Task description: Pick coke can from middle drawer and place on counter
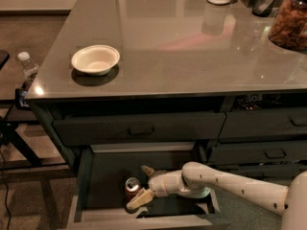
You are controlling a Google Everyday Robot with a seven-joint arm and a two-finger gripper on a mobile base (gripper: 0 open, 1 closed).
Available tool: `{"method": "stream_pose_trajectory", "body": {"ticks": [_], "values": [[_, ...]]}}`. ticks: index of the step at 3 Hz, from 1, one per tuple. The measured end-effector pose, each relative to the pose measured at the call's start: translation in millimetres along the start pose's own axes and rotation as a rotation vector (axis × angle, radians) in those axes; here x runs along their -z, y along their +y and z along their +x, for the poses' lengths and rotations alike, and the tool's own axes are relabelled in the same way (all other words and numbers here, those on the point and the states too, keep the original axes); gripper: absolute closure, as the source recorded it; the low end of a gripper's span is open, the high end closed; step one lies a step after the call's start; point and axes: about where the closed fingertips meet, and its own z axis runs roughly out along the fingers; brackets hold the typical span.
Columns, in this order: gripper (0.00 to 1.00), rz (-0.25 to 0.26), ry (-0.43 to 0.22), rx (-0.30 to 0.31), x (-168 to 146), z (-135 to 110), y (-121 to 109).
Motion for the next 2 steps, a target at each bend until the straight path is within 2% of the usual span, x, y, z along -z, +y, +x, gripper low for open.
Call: {"method": "stream_pose_trajectory", "body": {"ticks": [1, 2], "values": [[0.00, 0.000, 0.000, 0.000, 0.0, 0.0, 0.0], [0.19, 0.000, 0.000, 0.000, -0.1, 0.0, 0.0]]}}
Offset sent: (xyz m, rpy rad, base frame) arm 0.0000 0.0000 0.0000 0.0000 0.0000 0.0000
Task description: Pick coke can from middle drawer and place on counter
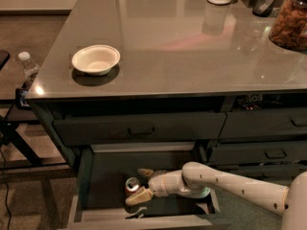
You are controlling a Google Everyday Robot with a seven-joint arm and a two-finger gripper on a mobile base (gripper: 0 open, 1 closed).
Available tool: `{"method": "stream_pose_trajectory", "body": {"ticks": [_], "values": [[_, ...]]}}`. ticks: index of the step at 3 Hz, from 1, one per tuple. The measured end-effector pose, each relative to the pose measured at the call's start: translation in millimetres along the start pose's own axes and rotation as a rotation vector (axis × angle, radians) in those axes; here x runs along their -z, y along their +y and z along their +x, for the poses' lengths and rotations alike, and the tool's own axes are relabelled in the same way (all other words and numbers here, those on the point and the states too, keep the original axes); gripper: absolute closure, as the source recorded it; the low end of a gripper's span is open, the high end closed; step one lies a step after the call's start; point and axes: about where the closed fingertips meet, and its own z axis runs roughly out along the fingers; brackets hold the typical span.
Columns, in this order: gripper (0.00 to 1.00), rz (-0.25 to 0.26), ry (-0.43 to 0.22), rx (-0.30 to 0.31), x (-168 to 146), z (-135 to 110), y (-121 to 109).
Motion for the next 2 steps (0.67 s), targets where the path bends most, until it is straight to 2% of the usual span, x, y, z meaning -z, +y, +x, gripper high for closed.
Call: {"method": "stream_pose_trajectory", "body": {"ticks": [2], "values": [[0.65, 0.000, 0.000, 0.000, 0.0, 0.0, 0.0]]}}
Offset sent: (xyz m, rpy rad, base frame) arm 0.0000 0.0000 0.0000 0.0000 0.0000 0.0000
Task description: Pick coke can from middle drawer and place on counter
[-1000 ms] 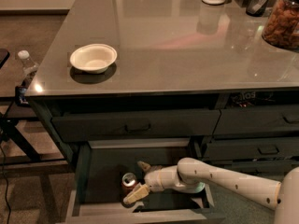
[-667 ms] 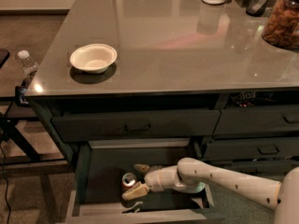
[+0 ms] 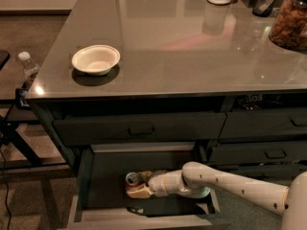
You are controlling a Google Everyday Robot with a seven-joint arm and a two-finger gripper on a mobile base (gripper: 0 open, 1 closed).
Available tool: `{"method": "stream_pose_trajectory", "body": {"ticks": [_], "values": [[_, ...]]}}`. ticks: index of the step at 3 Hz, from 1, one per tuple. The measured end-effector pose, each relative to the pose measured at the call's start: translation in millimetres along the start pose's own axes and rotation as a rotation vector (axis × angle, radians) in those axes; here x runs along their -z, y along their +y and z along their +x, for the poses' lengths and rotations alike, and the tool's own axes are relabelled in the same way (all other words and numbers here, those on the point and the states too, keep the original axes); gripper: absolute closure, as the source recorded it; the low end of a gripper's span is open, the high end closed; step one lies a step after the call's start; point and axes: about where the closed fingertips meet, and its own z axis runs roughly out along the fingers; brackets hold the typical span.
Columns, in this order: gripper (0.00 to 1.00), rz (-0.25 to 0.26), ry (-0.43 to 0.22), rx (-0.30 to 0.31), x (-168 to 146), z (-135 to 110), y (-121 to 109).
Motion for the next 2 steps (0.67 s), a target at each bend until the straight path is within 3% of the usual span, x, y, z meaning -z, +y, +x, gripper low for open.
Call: {"method": "stream_pose_trajectory", "body": {"ticks": [1, 2], "values": [[0.89, 0.000, 0.000, 0.000, 0.0, -0.1, 0.1], [1.00, -0.001, -0.004, -0.001, -1.0, -2.6, 2.2]]}}
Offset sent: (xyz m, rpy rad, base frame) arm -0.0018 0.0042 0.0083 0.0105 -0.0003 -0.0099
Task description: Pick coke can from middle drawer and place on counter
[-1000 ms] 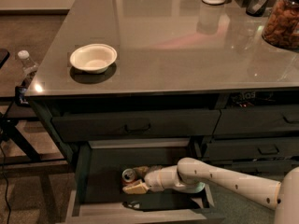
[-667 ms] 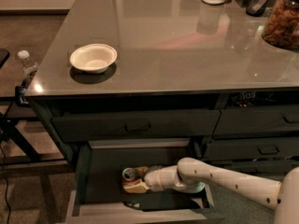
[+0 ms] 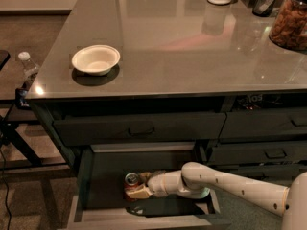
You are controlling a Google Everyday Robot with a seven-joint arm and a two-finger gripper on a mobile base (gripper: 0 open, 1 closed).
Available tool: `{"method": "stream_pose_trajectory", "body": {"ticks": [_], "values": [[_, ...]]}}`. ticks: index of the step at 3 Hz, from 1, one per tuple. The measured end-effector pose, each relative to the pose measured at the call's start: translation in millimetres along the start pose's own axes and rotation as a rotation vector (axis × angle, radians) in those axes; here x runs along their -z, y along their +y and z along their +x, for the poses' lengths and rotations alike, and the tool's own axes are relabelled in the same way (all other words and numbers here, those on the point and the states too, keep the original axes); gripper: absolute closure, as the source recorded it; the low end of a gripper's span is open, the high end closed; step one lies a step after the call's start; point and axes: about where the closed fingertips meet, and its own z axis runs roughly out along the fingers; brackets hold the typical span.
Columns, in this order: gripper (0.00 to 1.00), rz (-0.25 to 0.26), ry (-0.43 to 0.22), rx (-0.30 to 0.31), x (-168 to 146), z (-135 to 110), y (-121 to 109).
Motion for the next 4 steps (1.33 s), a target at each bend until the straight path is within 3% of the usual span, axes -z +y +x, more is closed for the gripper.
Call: {"method": "stream_pose_trajectory", "body": {"ticks": [2, 4], "values": [[1.00, 0.036, -0.053, 0.008, 8.2, -49.4, 18.1], [1.00, 0.105, -0.055, 0.044, 49.8, -115.1, 37.5]]}}
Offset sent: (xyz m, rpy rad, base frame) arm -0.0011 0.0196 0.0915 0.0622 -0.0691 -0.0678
